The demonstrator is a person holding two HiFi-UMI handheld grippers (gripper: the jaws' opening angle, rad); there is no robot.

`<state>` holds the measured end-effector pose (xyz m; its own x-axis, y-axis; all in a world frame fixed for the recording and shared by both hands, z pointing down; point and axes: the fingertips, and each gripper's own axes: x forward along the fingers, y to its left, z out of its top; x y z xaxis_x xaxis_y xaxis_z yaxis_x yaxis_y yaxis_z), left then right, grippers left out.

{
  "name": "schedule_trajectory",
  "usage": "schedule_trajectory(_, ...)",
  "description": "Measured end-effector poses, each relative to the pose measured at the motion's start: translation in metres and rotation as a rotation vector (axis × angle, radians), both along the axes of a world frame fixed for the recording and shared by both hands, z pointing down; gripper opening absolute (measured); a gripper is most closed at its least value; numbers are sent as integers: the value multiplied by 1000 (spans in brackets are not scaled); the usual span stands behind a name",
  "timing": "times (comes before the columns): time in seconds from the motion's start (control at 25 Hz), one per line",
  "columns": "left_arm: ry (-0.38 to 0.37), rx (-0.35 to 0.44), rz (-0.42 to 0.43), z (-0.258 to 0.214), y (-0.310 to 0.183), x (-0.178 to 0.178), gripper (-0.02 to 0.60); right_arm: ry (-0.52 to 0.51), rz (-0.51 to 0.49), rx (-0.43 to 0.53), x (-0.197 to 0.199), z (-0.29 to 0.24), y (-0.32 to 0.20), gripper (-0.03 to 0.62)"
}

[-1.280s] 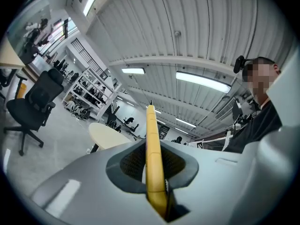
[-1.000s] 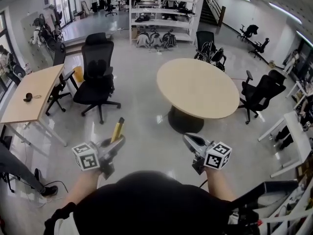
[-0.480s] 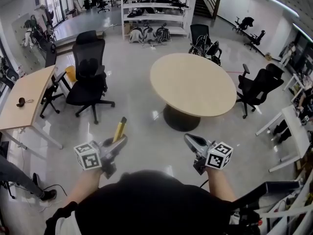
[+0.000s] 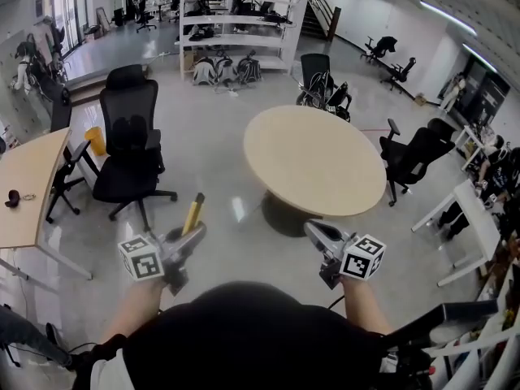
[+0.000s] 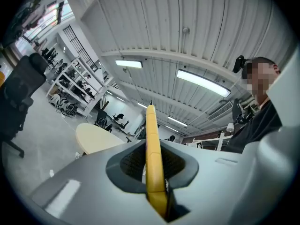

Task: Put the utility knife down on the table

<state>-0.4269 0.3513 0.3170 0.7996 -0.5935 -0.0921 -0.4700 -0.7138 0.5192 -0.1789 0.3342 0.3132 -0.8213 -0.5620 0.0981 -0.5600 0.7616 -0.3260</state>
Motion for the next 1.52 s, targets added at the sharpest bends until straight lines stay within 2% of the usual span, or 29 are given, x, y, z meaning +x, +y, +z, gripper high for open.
schedule_trajectory(0.32, 15, -16, 36, 17, -77, -61, 49, 33, 40, -14, -61, 7, -65, 15)
schedule_trajectory(0.44, 24, -35, 56, 25, -103, -65, 49, 44, 55, -34, -66, 13, -86, 15)
schedule_trajectory(0.64, 25, -53, 65, 35, -144, -50, 51, 33, 72, -55, -47, 23, -127, 15)
schedule_trajectory(0.8, -1, -59, 38, 40, -181, -16, 49, 7, 46, -63, -12, 34, -167, 15)
schedule_trajectory(1.16, -15, -44, -58, 17, -257, 107, 49, -45, -51, -37, 110, 20, -271, 15)
schedule_trajectory(1.32, -37, -43, -64, 12, -284, 155, 49, -79, -69, -47, 153, 24, -302, 15)
schedule_trajectory(1.52, -60, -72, -68, 15, -310, 188, 51, -101, -61, -79, 190, 36, -327, 15)
